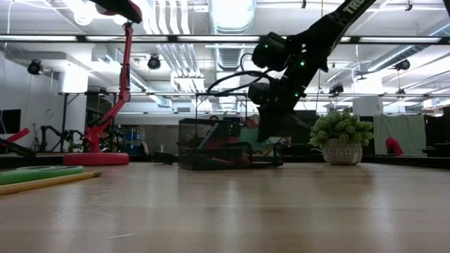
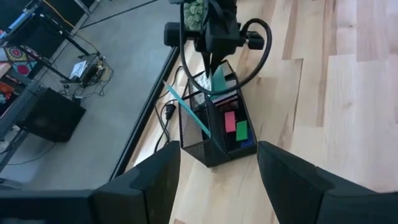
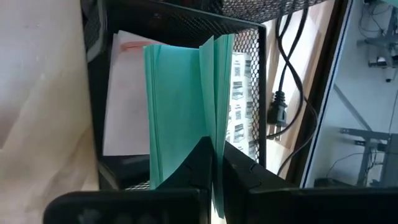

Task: Pick and place office supplies into organizer
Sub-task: Put the blue sticky note into the desk organizer, then put the yellow pencil into the desk organizer

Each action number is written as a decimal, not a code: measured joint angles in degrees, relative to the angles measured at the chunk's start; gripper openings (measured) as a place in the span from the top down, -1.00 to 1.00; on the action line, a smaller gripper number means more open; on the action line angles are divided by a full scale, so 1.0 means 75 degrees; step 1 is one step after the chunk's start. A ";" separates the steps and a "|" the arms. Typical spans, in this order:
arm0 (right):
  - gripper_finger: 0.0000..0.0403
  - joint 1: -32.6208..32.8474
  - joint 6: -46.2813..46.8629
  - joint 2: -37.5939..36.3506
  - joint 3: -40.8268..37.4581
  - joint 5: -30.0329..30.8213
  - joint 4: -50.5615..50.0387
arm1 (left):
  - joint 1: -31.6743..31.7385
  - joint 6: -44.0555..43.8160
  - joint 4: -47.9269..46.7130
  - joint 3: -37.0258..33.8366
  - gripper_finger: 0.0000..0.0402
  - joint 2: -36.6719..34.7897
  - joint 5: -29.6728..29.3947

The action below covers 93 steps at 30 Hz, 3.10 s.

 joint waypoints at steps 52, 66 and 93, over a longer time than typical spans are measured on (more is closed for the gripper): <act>0.63 0.1418 0.4671 -0.2745 -0.0707 -0.3025 0.1211 | 0.0000 -0.0792 -0.0026 -0.0067 0.00 0.0151 0.0603; 0.74 0.1671 0.4622 -0.5053 -0.4268 -0.0973 0.7232 | 0.0115 -0.4054 0.0245 -0.0058 0.00 0.0805 0.2782; 0.74 0.1671 0.4666 -0.5097 -0.3868 -0.0973 0.6811 | 0.0081 -1.0014 -0.0955 0.2167 0.00 0.5079 0.6484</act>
